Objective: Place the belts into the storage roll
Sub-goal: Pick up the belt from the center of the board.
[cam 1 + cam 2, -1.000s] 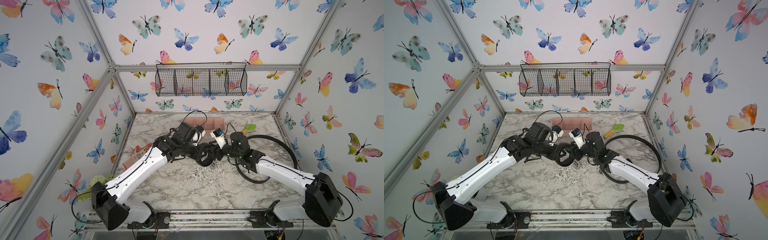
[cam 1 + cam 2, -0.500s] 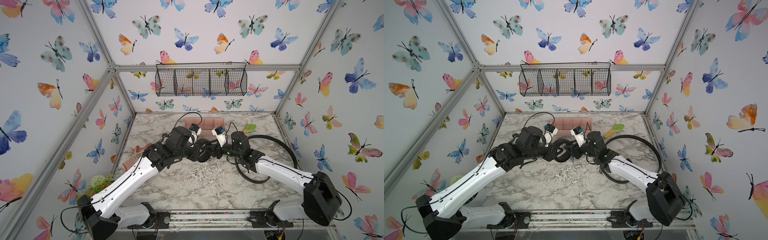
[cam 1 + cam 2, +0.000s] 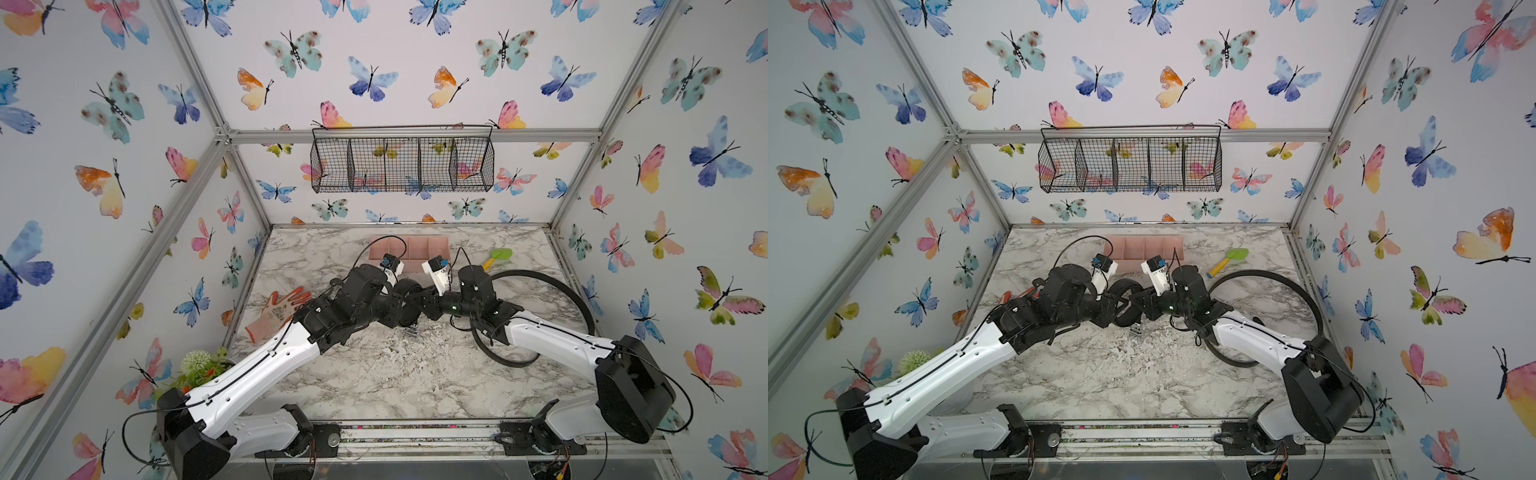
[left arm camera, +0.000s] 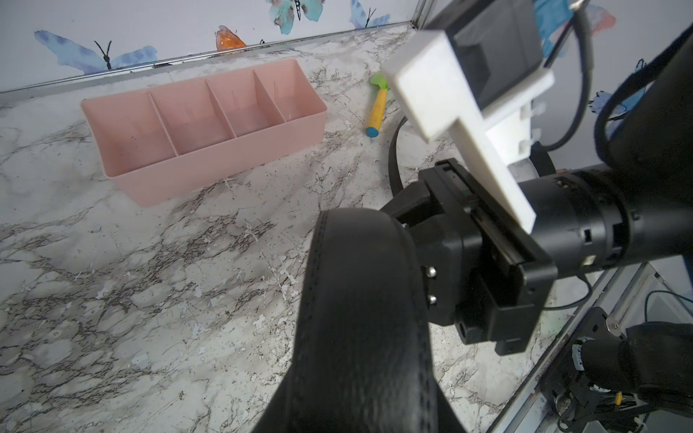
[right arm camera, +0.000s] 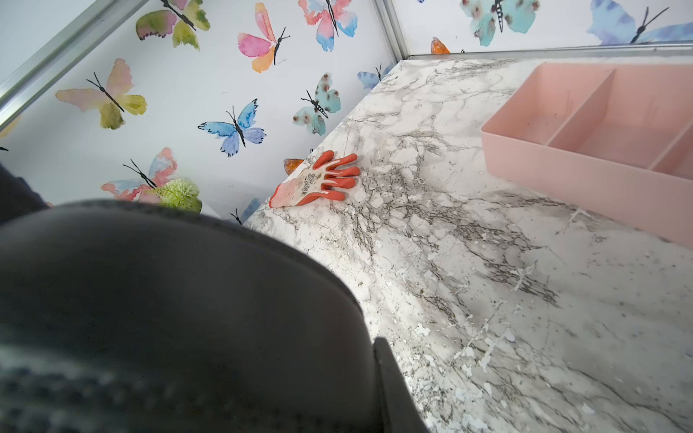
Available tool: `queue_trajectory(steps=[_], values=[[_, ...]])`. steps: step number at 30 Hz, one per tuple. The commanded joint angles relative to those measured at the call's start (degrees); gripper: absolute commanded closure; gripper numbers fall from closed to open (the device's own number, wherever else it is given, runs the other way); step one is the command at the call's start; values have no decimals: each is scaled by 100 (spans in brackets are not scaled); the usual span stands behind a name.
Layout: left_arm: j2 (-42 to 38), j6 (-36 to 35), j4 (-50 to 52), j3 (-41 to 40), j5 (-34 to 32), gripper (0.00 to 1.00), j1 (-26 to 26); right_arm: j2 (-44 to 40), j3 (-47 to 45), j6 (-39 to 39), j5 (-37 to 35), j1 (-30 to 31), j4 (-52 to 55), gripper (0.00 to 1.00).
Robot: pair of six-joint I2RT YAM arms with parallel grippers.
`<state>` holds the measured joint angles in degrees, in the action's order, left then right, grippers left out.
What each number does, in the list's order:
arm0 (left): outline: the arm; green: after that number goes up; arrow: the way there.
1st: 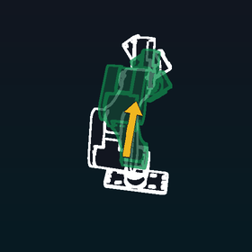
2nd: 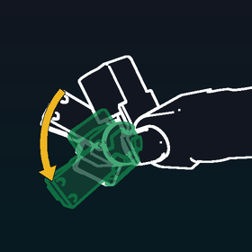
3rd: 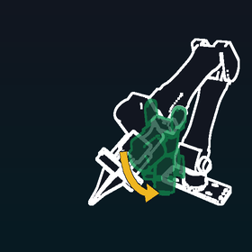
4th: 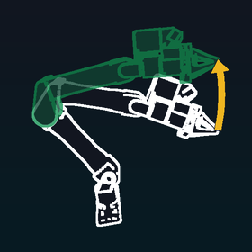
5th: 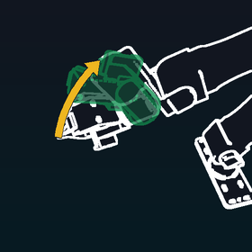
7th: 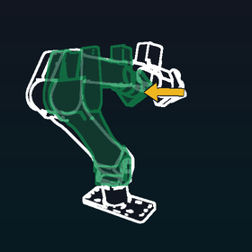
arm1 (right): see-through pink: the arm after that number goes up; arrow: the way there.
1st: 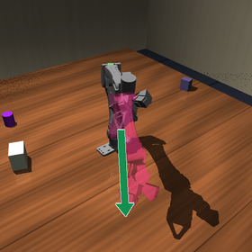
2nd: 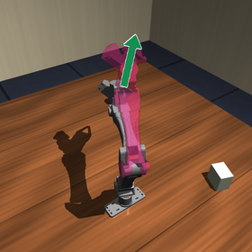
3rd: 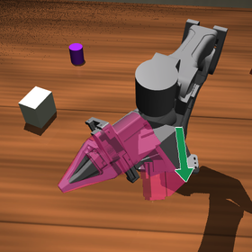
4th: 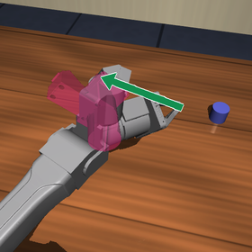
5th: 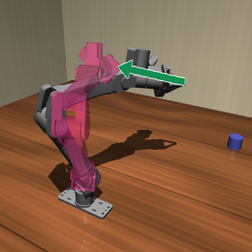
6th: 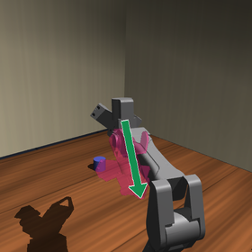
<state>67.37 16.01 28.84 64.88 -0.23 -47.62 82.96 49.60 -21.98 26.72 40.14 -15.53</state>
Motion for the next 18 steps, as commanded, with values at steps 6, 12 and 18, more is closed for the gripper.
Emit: queue_trajectory(steps=[6, 12, 18], values=[[-64, -78, -88, 218, -58, 37, -55, -121, 100, 415, -528, -67, 323, 97], [122, -97, -91, 337, 112, 17, -60, -216, 63, 623, -711, -68, 410, 96], [600, -133, 479, 967, 319, 3, -43, -362, 55, 919, -765, -68, 469, 96]])
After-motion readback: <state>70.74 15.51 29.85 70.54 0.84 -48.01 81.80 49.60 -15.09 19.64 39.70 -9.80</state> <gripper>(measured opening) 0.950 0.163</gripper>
